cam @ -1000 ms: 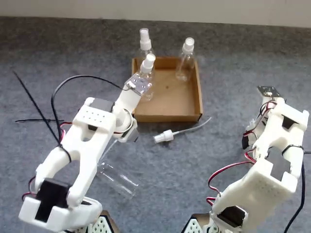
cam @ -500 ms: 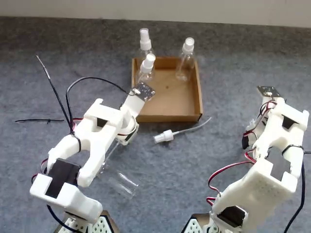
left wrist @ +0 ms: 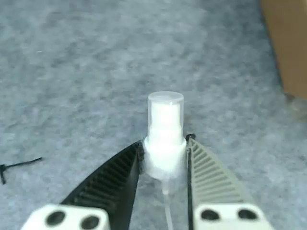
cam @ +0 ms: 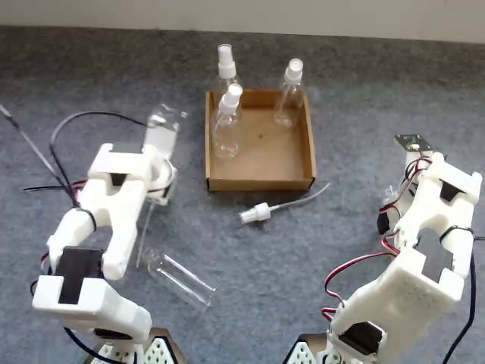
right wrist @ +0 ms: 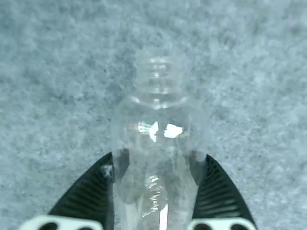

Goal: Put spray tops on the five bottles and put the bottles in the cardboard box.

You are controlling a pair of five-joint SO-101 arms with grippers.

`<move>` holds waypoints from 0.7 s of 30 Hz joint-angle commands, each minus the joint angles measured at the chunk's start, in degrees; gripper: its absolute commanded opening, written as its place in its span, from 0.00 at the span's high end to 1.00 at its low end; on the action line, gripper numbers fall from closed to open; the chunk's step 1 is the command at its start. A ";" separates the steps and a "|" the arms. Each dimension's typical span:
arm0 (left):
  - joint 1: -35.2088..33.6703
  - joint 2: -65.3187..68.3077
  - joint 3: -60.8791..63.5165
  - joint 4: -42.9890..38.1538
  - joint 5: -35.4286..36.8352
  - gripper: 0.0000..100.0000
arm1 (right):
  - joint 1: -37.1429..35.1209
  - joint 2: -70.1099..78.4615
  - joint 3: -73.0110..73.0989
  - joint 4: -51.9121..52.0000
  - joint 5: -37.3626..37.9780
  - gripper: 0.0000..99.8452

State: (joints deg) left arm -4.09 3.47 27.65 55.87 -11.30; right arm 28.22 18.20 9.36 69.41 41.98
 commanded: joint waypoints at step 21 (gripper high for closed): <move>-4.00 0.31 -9.98 -0.97 5.01 0.80 | -0.57 -0.57 -2.33 6.55 -1.93 0.93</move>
State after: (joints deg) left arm -7.78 4.00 21.67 55.87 -9.01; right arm 28.22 18.29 9.27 74.68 41.89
